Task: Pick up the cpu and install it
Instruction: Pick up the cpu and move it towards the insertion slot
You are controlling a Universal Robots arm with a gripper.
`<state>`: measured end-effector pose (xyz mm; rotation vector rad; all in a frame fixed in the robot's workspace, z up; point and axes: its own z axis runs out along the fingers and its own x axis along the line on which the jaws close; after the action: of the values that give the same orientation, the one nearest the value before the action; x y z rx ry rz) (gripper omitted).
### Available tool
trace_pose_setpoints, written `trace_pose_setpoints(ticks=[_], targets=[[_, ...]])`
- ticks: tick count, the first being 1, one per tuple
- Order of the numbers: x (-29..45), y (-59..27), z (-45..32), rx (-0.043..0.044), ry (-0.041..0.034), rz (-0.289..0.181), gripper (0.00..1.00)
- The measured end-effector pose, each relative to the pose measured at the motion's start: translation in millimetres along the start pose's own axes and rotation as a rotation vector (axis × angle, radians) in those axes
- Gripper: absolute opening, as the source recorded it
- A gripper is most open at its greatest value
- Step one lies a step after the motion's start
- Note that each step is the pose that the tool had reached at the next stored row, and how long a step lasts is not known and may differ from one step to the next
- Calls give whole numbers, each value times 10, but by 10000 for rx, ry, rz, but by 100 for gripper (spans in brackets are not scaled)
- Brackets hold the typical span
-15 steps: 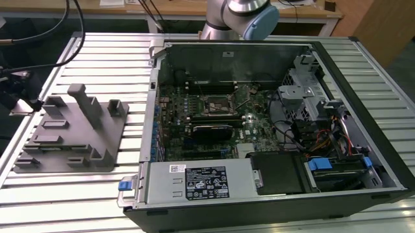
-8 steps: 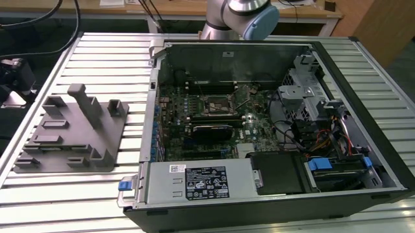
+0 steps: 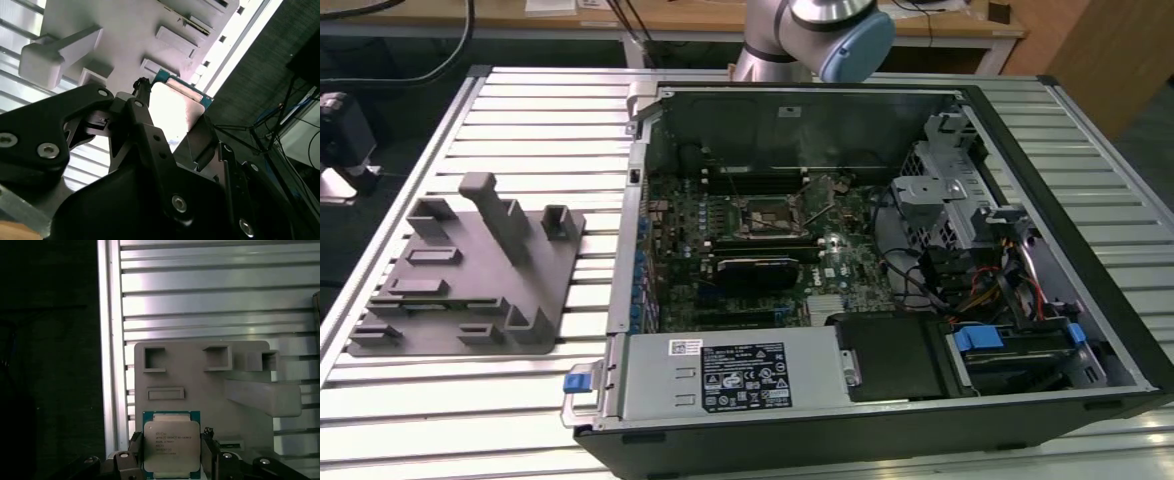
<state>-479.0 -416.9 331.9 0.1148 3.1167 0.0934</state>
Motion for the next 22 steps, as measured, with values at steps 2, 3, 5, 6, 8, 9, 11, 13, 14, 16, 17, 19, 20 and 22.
trace_pose_setpoints(ticks=[2,3,5,6,8,9,11,13,14,16,17,19,20,22], targets=[[-1,4,-69,1,1,0,54],[-2,6,-105,1,0,0,54],[-3,10,-176,1,-2,-1,54],[-4,13,-211,0,-3,0,54],[-5,17,-283,1,-4,-1,54],[-6,19,-318,1,-4,-1,54],[-8,24,-394,0,-7,-1,54],[-9,28,-465,0,-7,-1,54],[-10,30,-499,0,-9,-1,54],[-11,34,-559,0,-10,-1,54],[-11,35,-586,0,-11,-1,54],[-12,38,-634,-1,-15,-1,54],[-13,40,-654,-1,-16,-1,54],[-13,43,-699,-1,-16,-1,54]])
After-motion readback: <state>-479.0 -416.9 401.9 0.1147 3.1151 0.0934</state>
